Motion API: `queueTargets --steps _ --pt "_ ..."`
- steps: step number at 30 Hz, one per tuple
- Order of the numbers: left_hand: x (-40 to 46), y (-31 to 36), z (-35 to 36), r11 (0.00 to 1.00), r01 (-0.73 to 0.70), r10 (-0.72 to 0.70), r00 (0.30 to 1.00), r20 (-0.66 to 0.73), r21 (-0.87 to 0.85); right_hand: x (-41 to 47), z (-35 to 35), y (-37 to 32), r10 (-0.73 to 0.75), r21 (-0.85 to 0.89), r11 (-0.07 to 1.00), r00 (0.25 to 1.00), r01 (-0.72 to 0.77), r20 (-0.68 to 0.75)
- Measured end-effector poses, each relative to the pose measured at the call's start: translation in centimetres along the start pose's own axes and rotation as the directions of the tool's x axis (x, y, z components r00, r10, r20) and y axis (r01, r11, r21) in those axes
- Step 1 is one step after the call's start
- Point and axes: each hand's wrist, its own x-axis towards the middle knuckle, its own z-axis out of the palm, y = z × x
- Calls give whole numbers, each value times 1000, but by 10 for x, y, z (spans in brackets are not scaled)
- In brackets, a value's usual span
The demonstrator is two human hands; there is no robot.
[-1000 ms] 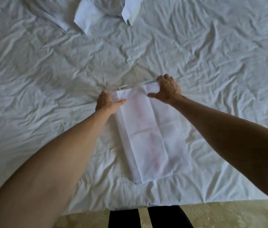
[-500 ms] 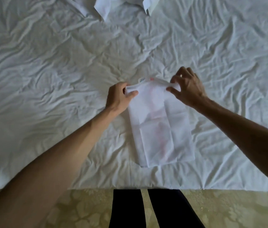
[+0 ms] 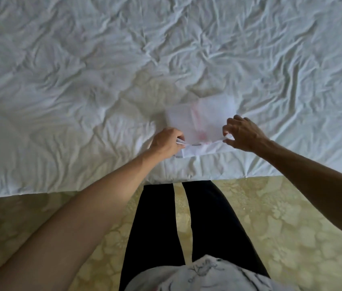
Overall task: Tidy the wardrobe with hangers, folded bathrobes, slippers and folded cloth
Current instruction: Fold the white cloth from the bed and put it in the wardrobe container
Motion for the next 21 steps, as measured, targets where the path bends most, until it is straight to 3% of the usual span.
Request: queueTargets --steps 4,10,13,17,19,21 --pt "8 -18 34 1000 13 -13 1000 21 25 1 30 -4 45 -10 999 997 -44 68" --pt "11 -29 44 986 -81 68 994 91 147 1 48 -15 93 61 993 984 -103 153" --pt "10 -21 34 988 -69 73 997 -28 136 -7 47 -17 226 232 944 972 -236 68" --pt "38 1 6 979 -132 176 935 -309 157 -12 52 -14 556 391 782 827 -486 -82" --pt "65 16 -11 958 -195 259 904 -339 210 -14 59 -11 668 413 699 739 -584 -87" --pt "94 35 -22 930 -244 319 906 -278 274 -16 69 -9 748 447 611 661 -654 -57"
